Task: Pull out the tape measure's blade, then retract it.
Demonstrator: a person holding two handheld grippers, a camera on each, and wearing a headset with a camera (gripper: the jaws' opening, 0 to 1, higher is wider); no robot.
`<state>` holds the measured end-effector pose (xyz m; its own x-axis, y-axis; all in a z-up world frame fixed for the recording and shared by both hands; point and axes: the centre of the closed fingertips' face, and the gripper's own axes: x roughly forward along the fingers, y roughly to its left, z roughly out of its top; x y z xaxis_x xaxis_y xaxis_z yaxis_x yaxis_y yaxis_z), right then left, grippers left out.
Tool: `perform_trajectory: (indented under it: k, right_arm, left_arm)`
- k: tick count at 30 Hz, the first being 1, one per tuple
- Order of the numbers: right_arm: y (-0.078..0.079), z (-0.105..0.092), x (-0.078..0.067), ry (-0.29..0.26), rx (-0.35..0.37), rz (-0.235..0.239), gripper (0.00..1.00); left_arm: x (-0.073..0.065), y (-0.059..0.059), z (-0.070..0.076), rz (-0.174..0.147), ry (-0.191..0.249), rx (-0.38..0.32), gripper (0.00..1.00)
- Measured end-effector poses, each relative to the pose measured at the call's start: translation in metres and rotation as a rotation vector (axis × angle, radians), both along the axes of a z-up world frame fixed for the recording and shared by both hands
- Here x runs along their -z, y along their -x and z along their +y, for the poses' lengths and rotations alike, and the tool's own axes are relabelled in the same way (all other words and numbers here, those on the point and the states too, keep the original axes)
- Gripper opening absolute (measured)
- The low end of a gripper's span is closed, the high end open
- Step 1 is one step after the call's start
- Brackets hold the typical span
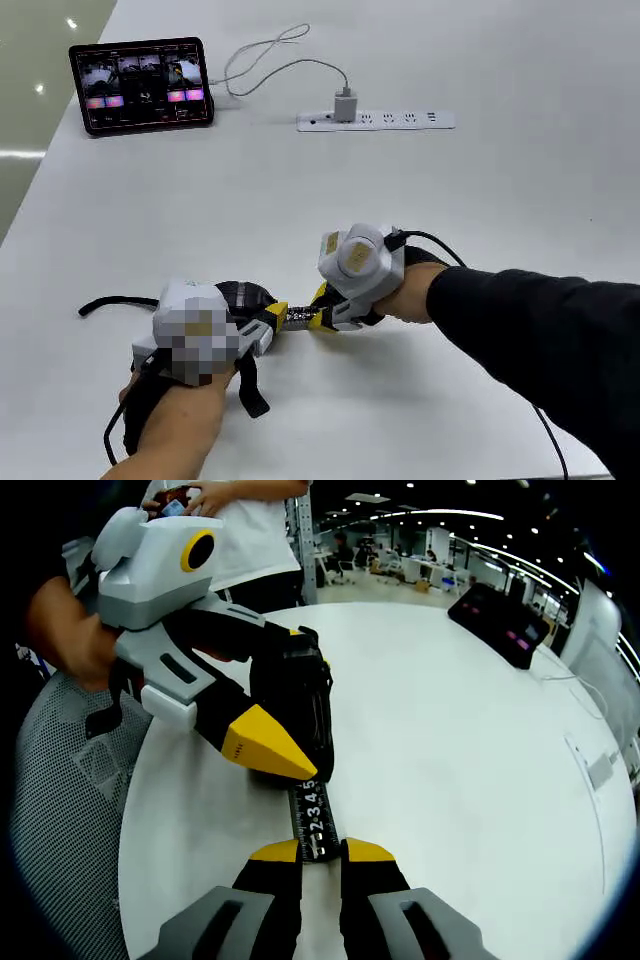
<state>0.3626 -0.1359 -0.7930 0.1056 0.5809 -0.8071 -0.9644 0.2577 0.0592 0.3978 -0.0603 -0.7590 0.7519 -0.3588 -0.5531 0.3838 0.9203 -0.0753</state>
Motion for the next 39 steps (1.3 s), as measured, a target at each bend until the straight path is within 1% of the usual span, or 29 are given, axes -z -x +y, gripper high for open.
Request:
perform_trajectory:
  k: [4, 9, 15, 39]
  right_arm:
    - [0.0, 0.001, 0.0, 0.005, -0.009, -0.004, 0.1]
    - [0.0, 0.003, 0.0, -0.002, -0.028, -0.011, 0.1]
    - [0.0, 0.008, 0.0, -0.014, -0.018, 0.003, 0.1]
    - [0.0, 0.025, 0.001, -0.03, -0.022, 0.002, 0.1]
  left_arm:
    - [0.0, 0.0, 0.0, 0.0, 0.003, 0.0, 0.6]
    - [0.0, 0.0, 0.0, 0.001, 0.005, -0.001, 0.6]
    - [0.0, 0.0, 0.0, 0.002, 0.008, -0.001, 0.6]
    - [-0.001, 0.0, 0.001, 0.01, 0.014, -0.004, 0.6]
